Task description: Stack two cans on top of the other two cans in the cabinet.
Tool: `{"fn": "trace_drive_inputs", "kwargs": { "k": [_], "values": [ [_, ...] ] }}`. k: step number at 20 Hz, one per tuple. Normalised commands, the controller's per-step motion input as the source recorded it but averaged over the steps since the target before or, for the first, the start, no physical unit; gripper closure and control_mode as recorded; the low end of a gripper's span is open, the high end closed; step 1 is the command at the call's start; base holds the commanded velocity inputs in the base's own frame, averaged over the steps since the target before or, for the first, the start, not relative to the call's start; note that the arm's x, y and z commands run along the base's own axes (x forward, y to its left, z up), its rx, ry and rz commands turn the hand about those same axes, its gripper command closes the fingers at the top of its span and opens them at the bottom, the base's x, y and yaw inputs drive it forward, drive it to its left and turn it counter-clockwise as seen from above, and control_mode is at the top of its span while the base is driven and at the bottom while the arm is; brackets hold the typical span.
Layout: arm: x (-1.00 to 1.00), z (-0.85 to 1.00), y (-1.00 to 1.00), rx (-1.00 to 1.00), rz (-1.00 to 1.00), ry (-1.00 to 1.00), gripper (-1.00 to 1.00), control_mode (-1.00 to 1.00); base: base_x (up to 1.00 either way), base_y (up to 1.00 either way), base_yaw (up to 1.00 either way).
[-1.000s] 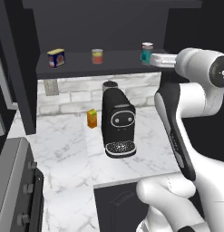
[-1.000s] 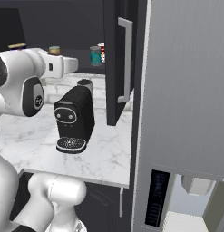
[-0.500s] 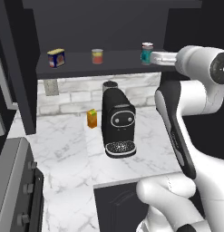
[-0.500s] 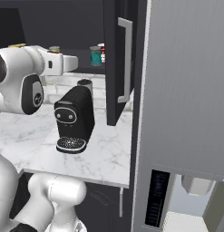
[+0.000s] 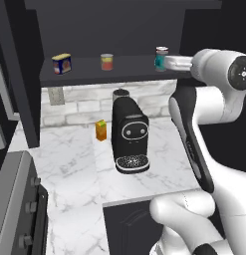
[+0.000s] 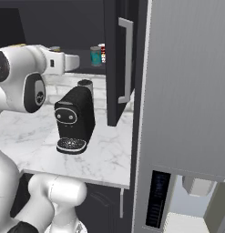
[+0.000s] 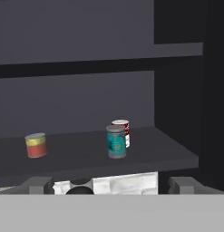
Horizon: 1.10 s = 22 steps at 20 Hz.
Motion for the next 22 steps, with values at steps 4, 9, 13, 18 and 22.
{"fn": "trace_drive_inputs", "kwargs": {
  "k": [4,9,13,18,22],
  "values": [
    [0.31,0.0,-0.1,0.0,0.0,0.0,-1.0,-1.0,0.0,0.0,0.0],
    [0.39,0.0,-0.15,0.0,0.0,0.0,-1.0,-1.0,0.0,0.0,0.0],
    [0.46,0.0,-0.01,0.0,0.0,0.01,-1.0,-1.0,0.0,0.0,0.0],
    [0.36,-0.14,0.0,0.0,0.01,0.11,-1.0,-1.0,0.0,0.0,0.0],
    [0.31,-0.25,0.0,0.0,0.03,0.07,-1.0,-1.0,0.0,0.0,0.0]
  ]
}}
